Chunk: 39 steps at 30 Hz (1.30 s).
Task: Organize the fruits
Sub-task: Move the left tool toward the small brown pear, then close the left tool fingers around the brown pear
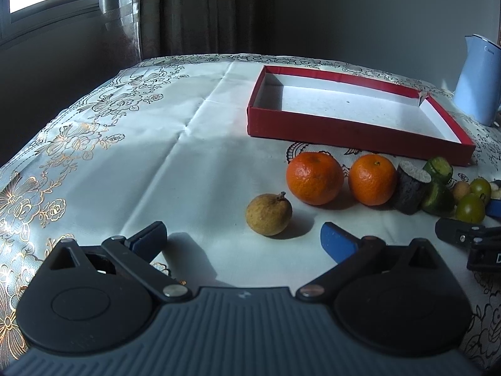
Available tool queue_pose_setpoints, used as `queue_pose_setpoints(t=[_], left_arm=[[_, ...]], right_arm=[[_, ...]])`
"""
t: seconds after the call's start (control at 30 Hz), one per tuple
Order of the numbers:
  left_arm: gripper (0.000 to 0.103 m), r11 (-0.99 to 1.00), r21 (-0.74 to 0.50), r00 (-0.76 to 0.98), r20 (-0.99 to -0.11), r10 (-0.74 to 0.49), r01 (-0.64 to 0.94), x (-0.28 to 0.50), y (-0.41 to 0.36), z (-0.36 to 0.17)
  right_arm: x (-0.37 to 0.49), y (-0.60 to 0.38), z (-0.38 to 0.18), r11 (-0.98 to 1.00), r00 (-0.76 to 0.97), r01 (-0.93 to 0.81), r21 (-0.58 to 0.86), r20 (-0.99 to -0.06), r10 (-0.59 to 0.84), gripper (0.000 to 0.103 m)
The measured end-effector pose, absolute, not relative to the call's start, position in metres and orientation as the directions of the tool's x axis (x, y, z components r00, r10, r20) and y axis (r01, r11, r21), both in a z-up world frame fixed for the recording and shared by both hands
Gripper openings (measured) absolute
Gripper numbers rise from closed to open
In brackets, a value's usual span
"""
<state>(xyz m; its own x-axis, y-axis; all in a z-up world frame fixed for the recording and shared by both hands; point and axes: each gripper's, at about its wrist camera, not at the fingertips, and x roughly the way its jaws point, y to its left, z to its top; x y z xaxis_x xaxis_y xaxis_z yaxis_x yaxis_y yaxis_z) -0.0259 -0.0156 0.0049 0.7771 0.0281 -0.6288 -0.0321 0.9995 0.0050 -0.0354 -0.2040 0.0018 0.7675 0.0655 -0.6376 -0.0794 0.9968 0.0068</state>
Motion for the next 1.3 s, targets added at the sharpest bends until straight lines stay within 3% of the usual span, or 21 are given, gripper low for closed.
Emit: queue_pose_setpoints(t=[0.9, 1.0, 1.23, 1.3], left_arm=[[0.103, 1.0, 0.022, 0.781, -0.625, 0.013, 0.001, -0.0211, -0.0094, 0.0047], [0.086, 0.999, 0.013, 0.789, -0.614, -0.02, 0.035, -0.0223, -0.0093, 0.0048], [0.071, 0.996, 0.021, 0.802, -0.595, -0.054, 0.083, -0.0266, -0.0145, 0.0054], [0.06, 0.995, 0.018, 0.805, -0.59, -0.07, 0.1, -0.0279, -0.0162, 0.0054]], right_arm=[[-0.0352, -0.2038, 0.0017, 0.997, 0.768, -0.079, 0.007, -0.637, 0.066, 0.103], [-0.0352, -0.2038, 0.0017, 0.997, 0.768, -0.079, 0.007, -0.637, 0.066, 0.103], [-0.0351, -0.2036, 0.0016, 0.997, 0.768, -0.079, 0.007, -0.637, 0.066, 0.103], [-0.0352, -0.2036, 0.0016, 0.997, 0.768, -0.079, 0.007, -0.637, 0.066, 0.103]])
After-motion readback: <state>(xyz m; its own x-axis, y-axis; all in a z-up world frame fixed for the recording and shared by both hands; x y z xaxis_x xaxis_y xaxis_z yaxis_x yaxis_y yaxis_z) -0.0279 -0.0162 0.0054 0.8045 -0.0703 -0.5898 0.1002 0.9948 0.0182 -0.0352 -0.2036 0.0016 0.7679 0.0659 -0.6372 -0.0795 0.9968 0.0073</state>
